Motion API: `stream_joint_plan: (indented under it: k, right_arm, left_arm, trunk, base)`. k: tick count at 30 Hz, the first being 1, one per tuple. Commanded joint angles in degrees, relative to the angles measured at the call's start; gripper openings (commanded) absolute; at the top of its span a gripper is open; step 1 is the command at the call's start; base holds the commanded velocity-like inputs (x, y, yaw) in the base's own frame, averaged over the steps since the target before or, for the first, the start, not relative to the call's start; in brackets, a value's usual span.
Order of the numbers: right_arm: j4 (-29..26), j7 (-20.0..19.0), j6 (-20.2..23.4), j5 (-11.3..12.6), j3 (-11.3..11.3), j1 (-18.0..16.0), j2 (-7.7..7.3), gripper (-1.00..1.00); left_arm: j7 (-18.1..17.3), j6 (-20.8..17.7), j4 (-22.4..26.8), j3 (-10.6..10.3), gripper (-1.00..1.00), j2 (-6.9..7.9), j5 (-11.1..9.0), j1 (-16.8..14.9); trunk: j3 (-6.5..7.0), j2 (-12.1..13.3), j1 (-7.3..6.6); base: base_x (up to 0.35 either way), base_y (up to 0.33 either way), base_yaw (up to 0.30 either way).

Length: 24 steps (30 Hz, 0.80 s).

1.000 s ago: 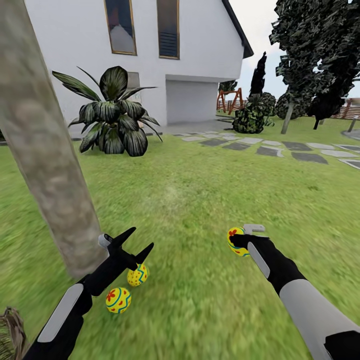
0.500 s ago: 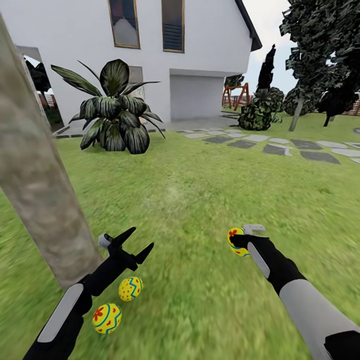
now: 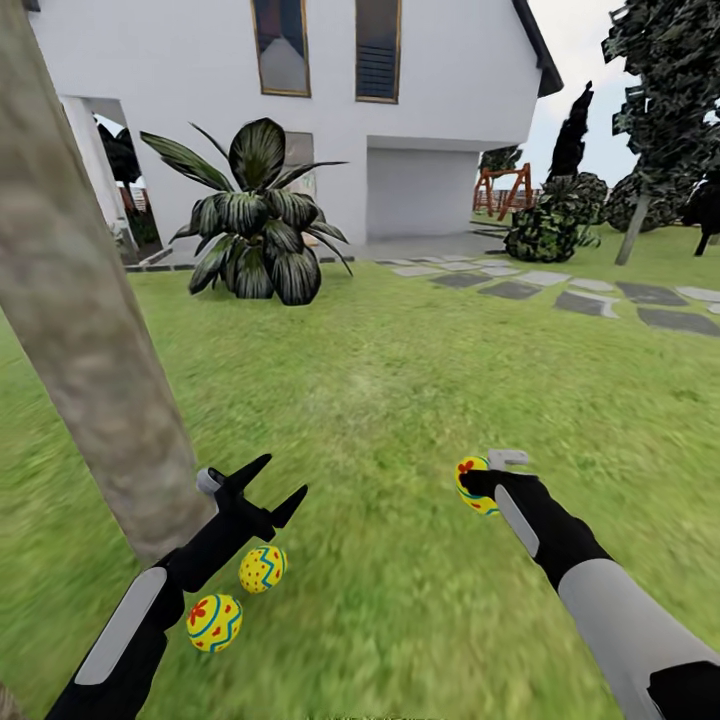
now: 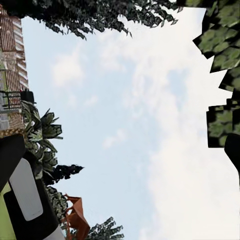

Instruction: Take the three Easter eggs out of the wicker basket on the lawn in the garden, then place them on the lawn next to a single tree (choose any tree) so that all three eggs are next to the same tree and none are left in the basket.

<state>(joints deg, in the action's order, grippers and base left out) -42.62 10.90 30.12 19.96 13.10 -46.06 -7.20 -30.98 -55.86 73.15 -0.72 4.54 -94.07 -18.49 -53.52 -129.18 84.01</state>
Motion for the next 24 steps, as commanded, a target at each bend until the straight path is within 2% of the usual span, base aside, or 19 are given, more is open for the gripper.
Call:
stream_joint_plan:
  k: [1, 4, 12, 15, 17, 19, 24]
  right_arm:
    - [-0.08, 0.52, 0.14, 0.59, 0.35, -0.04, -0.03, -1.00]
    - [0.06, 0.61, 0.12, 0.52, 0.35, -0.06, 0.67, -1.00]
    - [0.09, 0.61, 0.13, 0.52, 0.37, -0.04, 0.78, -1.00]
    - [0.09, 0.61, 0.15, 0.52, 0.43, -0.03, 0.83, -1.00]
    - [0.09, 0.60, 0.15, 0.52, 1.30, -0.02, 0.85, -1.00]
    - [0.09, 0.61, 0.12, 0.52, 3.37, -0.04, 0.86, -1.00]
    - [0.09, 0.61, 0.11, 0.52, 4.03, -0.01, 0.87, -1.00]
  left_arm:
    - [-0.22, -0.13, -0.03, -0.07, 1.00, 0.03, 0.03, -0.04]
    - [-0.22, -0.13, -0.10, -0.05, 1.00, 0.03, 0.03, -0.05]
    - [-0.29, -0.13, -0.03, -0.07, 1.00, 0.03, 0.03, -0.05]
    - [-0.23, -0.13, -0.03, -0.07, 1.00, 0.03, 0.03, -0.05]
    - [-0.23, -0.13, -0.03, -0.07, 1.00, 0.03, 0.03, -0.05]
    - [-0.23, -0.13, -0.03, -0.07, 1.00, 0.03, 0.03, -0.05]
    - [-0.22, -0.13, -0.03, -0.07, 1.00, 0.03, 0.03, -0.05]
  trunk:
    - [-0.05, -0.02, -0.02]
    - [-0.05, -0.02, -0.02]
    - [-0.05, -0.02, -0.02]
    - [-0.05, -0.02, -0.02]
    - [-0.05, -0.02, -0.02]
    - [-0.05, -0.02, -0.02]
    - [-0.05, -0.02, -0.02]
  base:
    - [-0.115, -0.223, 0.287]
    - [-0.020, -0.034, 0.287]
    - [-0.003, -0.003, 0.287]
    - [-0.115, -0.185, 0.287]
    - [-0.118, -0.274, 0.288]
    - [-0.100, -0.283, 0.287]
    - [-0.096, -0.294, 0.287]
